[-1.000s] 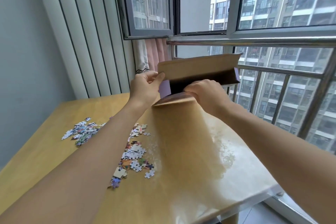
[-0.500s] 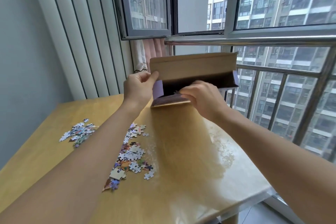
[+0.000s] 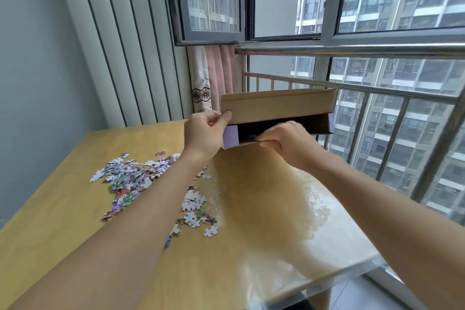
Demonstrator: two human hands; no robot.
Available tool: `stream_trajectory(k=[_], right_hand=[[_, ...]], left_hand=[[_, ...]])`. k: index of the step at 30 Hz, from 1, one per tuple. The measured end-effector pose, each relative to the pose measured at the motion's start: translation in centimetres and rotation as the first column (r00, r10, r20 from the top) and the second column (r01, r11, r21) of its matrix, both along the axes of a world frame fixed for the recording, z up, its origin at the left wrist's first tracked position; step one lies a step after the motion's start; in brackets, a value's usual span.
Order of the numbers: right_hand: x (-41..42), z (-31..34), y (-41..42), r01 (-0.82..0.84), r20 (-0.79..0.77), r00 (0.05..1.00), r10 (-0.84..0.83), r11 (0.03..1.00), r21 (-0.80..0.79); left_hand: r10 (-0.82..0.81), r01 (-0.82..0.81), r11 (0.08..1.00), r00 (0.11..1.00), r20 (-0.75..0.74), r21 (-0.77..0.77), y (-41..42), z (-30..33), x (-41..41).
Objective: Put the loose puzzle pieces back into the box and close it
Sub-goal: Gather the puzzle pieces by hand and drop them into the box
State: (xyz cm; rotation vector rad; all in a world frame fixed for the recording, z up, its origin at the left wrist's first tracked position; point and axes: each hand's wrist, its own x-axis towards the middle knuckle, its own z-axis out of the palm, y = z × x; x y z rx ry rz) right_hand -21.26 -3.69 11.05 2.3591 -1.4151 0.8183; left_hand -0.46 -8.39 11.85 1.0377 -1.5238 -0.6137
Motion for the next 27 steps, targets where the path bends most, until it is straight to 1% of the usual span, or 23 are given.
stream_trajectory(k=[4,7,8,11,15,17,19,21,22,23,24,25,26,27], right_hand=[[-0.2,-1.4,0.2,0.051,-0.093,0.995,-0.035,0.984,0.17],[-0.2,-1.8,0.3,0.106,-0.158,0.986,-0.062,0.951,0.291],[-0.3,-2.0,0.3,0.114,-0.155,0.986,-0.063,0.932,0.345],[-0.3,-1.2,0.7,0.087,-0.054,0.996,-0.068,0.835,0.543],[1.0,1.0,1.9,0.043,-0.007,0.999,-0.051,0.765,0.642],[2.7,2.6,2.6,-0.021,0.039,0.999,-0.008,0.726,0.687],[4.8,4.1,3.0,-0.163,0.179,0.982,0.051,0.699,0.696],[7.2,5.2,2.8,-0.316,0.359,0.93,0.076,0.663,0.678],[8.4,5.4,2.4,-0.353,0.424,0.903,0.063,0.669,0.654],[9.8,5.3,1.8,-0.357,0.457,0.889,0.044,0.691,0.629],[11.3,5.0,1.2,-0.316,0.437,0.899,0.026,0.729,0.607],[13.2,4.4,0.5,-0.242,0.363,0.932,0.013,0.768,0.593],[14.9,3.7,-0.1,-0.159,0.264,0.964,-0.007,0.786,0.598],[16.6,2.7,-0.7,-0.086,0.176,0.984,-0.034,0.775,0.626]], left_hand=[[-0.004,0.0,0.998,0.998,0.06,0.067,0.6,-2.4,-0.3],[0.002,-0.012,0.995,0.994,0.107,0.098,1.2,-3.8,-0.6],[0.001,-0.013,0.994,0.993,0.117,0.108,1.2,-4.3,-0.6],[0.001,-0.024,0.989,0.988,0.157,0.148,1.2,-5.1,-0.5],[-0.105,0.018,0.953,0.956,0.273,0.304,1.5,-7.1,-0.4],[-0.156,0.055,0.935,0.951,0.268,0.35,1.5,-8.0,0.0],[-0.235,0.124,0.919,0.935,0.265,0.375,1.3,-8.0,0.8],[-0.368,0.222,0.876,0.882,0.294,0.428,1.7,-7.0,2.5],[-0.431,0.262,0.852,0.842,0.324,0.453,1.9,-6.4,3.6],[-0.47,0.284,0.84,0.807,0.357,0.463,2.0,-5.9,4.8],[-0.475,0.285,0.845,0.789,0.39,0.452,2.1,-5.5,6.1],[-0.437,0.256,0.87,0.795,0.421,0.421,1.9,-5.4,7.7],[-0.357,0.199,0.91,0.823,0.442,0.364,1.8,-5.4,9.2],[-0.225,0.095,0.952,0.864,0.451,0.292,1.6,-5.4,10.7]])
